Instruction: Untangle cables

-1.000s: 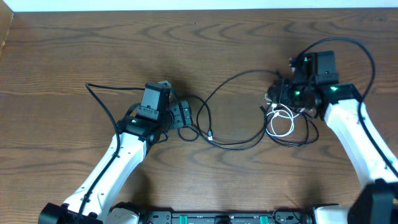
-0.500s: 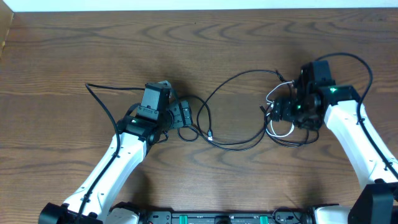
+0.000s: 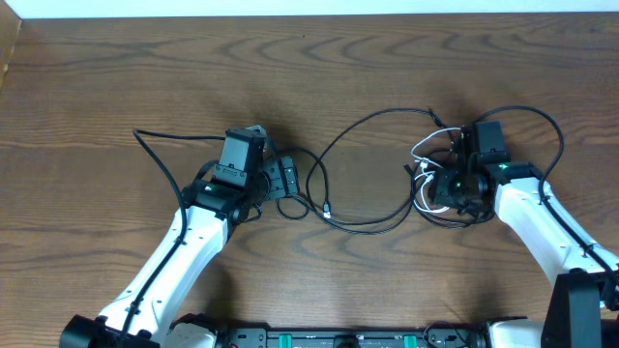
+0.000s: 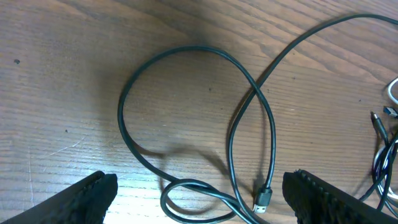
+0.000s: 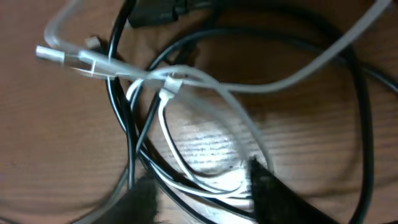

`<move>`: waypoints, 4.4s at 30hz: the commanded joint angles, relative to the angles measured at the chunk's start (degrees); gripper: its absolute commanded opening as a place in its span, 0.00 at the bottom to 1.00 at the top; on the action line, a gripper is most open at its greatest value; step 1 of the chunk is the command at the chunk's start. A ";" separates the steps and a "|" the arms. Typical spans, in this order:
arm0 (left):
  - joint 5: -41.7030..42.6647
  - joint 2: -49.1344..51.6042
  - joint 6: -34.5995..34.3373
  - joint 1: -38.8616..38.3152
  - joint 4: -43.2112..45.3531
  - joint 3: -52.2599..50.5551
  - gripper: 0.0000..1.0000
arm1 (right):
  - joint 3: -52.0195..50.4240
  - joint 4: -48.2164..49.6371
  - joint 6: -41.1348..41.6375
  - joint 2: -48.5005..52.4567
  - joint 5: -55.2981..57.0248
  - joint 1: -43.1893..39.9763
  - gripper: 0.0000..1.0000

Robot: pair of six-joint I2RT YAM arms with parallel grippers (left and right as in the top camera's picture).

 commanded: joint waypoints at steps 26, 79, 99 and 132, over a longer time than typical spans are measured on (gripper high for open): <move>-0.72 0.33 -0.07 0.31 0.04 -0.28 0.91 | -3.19 4.79 -1.79 0.04 3.78 -0.15 0.32; -0.72 0.33 -0.07 0.31 0.04 -0.28 0.91 | 26.29 -7.56 -8.31 -17.68 -5.51 -0.20 0.01; -0.72 0.33 -0.07 0.31 0.04 -0.28 0.91 | 44.85 -7.52 -9.90 -12.94 4.63 -20.55 0.01; -0.72 0.33 -0.07 0.31 0.04 -0.28 0.91 | 46.51 39.69 26.45 -6.54 -74.29 -24.57 0.01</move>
